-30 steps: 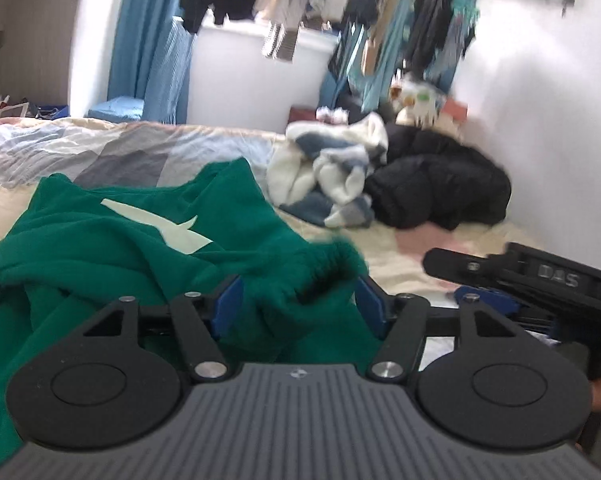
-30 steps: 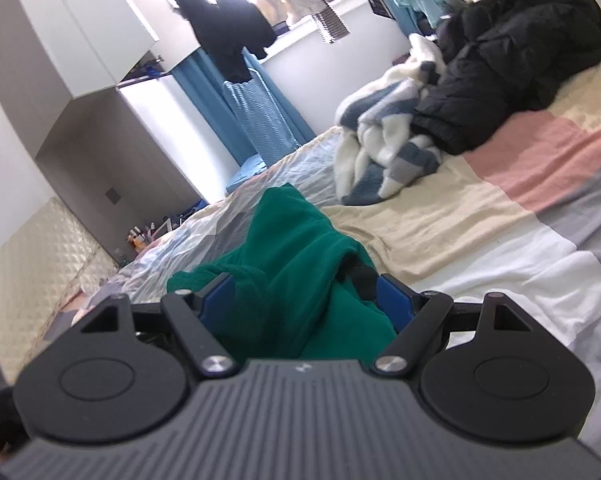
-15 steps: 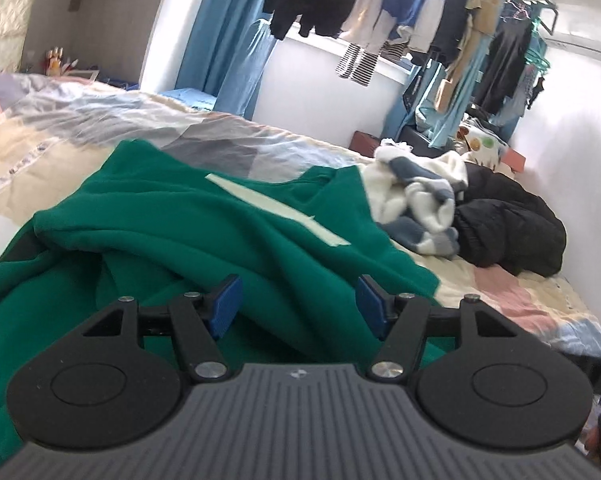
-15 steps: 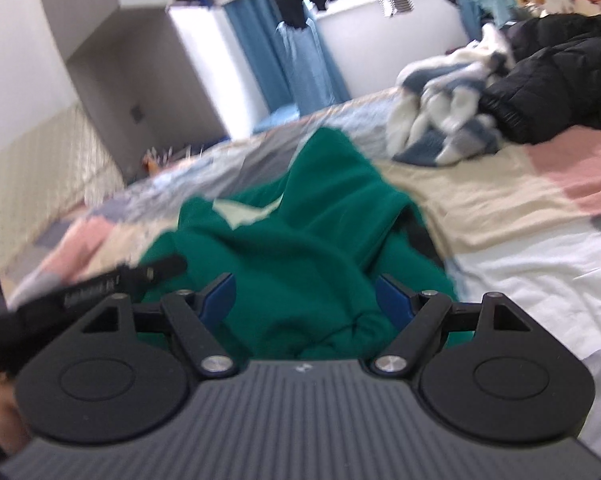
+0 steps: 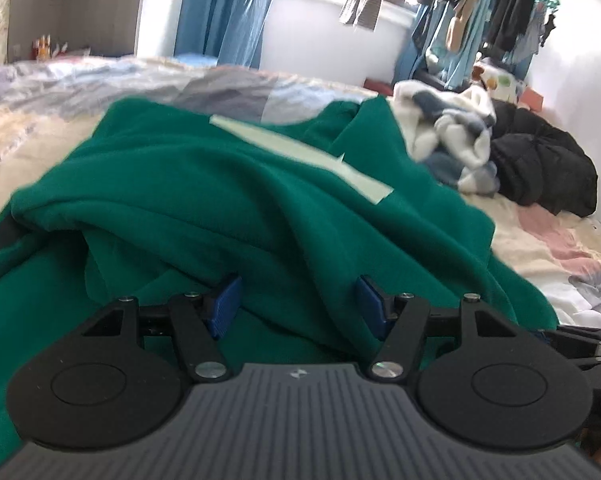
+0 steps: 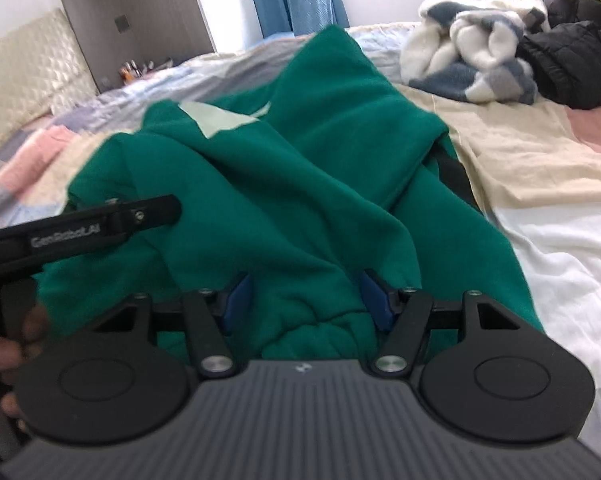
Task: Fold large clothes
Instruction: 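Move both open grippers along the folded hoodie to its hem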
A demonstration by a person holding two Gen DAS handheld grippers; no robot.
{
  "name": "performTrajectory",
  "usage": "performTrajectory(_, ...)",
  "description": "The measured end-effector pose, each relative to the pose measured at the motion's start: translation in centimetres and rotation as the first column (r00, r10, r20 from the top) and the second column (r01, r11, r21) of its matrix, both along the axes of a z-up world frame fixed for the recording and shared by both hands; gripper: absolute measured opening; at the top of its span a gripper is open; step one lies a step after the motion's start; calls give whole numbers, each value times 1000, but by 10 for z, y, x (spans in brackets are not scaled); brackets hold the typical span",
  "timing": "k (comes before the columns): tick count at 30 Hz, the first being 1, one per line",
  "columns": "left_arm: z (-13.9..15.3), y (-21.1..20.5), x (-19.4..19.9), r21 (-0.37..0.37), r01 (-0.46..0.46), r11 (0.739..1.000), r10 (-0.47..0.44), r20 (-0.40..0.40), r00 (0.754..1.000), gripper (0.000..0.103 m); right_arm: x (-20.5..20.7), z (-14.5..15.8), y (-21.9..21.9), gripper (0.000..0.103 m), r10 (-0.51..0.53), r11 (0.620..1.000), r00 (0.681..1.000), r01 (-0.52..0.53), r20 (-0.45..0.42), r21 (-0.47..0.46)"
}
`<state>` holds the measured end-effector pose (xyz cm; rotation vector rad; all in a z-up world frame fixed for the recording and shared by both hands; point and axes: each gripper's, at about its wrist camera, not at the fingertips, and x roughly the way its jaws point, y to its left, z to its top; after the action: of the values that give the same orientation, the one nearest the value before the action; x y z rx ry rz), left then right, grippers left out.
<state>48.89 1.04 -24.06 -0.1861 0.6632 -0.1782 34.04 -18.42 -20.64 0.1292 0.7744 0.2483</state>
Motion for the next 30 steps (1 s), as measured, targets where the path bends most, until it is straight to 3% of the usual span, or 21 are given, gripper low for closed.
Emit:
performTrajectory(7,3,6,-1,-50,-13,999,11,-36,999,68,-3,0,8,63,-1,999,1000,1,18,-40)
performTrajectory(11,11,9,-10,-86,-15,996,10,-59,998,68,-9,10,3,63,-19,1000,1000,19,24,-13)
performTrajectory(15,25,12,-30,-67,-39,997,37,-41,999,68,-26,26,-6,62,-41,998,998,39,40,39)
performTrajectory(18,34,15,-52,-74,-37,997,36,-26,999,68,-41,37,-9,64,-47,998,998,44,52,55)
performTrajectory(25,60,25,-123,-15,-72,997,72,41,997,68,-75,58,-9,64,-35,999,995,32,92,36)
performTrajectory(30,75,38,-175,-19,-113,993,114,74,991,68,-98,69,-24,64,-83,995,992,78,96,58)
